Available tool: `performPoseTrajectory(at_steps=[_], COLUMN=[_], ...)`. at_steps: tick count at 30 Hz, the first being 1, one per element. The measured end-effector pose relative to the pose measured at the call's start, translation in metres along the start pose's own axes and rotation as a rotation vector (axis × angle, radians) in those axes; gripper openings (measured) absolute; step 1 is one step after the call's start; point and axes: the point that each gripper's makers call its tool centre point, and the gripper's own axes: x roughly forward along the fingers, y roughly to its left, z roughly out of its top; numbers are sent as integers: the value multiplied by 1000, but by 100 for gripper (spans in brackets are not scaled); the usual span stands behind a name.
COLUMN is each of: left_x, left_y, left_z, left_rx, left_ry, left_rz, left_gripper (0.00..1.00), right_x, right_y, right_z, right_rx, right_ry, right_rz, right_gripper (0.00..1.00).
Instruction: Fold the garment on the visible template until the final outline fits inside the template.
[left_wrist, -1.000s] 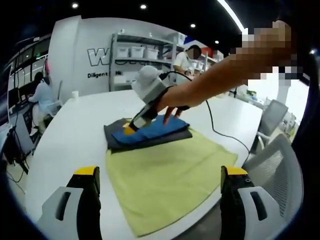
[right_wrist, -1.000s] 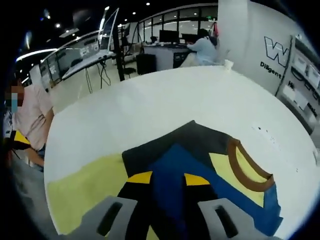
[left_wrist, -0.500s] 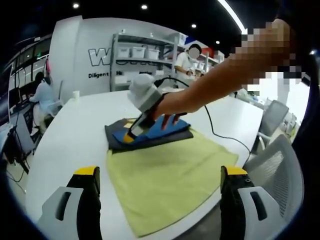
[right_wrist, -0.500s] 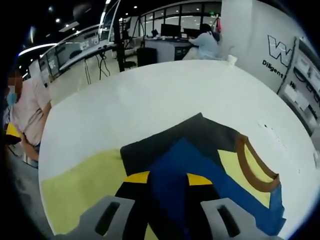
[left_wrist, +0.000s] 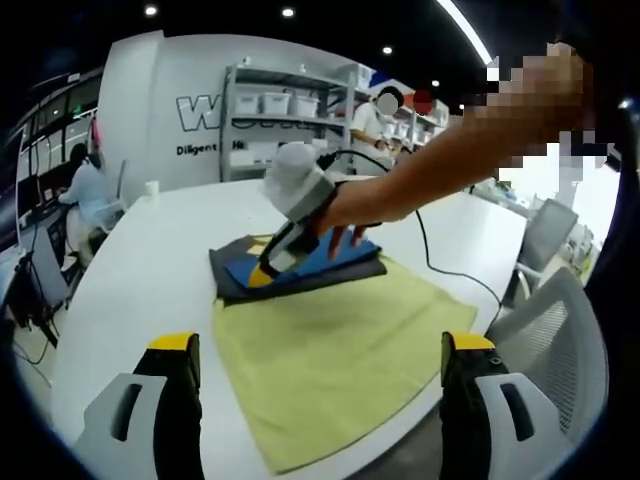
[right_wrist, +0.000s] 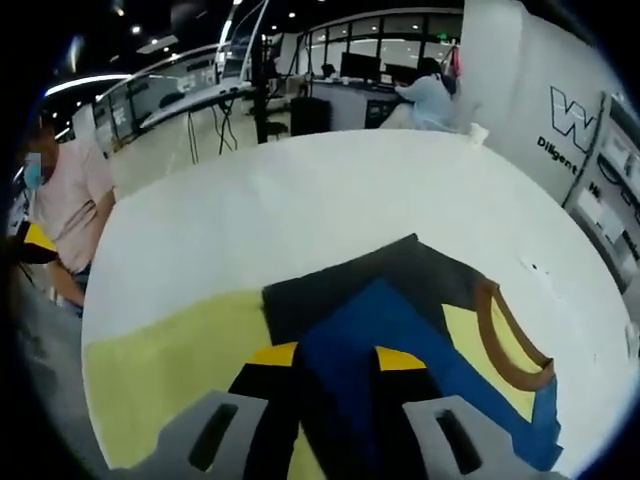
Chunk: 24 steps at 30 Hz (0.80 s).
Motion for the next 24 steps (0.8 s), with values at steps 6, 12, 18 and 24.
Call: performPoseTrajectory(at_steps=[6, 12, 18, 24], left_x=[0, 0, 0, 0], left_y=[0, 0, 2, 4], left_z=[0, -1, 0, -1], left_rx=[0, 7, -10, -22], left_ry=[0, 5, 1, 2], left_rz=[3, 3, 13, 20], left_gripper=[98, 98, 98, 97], right_x=[-15, -30, -44, -56], right_y=[-6, -5, -3, 1], right_z=[2, 3, 8, 12], right_rx=[-21, -19, 5, 51], right_ry=[-20, -50, -87, -124], right_rz=[-6, 11, 26, 49], right_gripper=[24, 31, 37, 48])
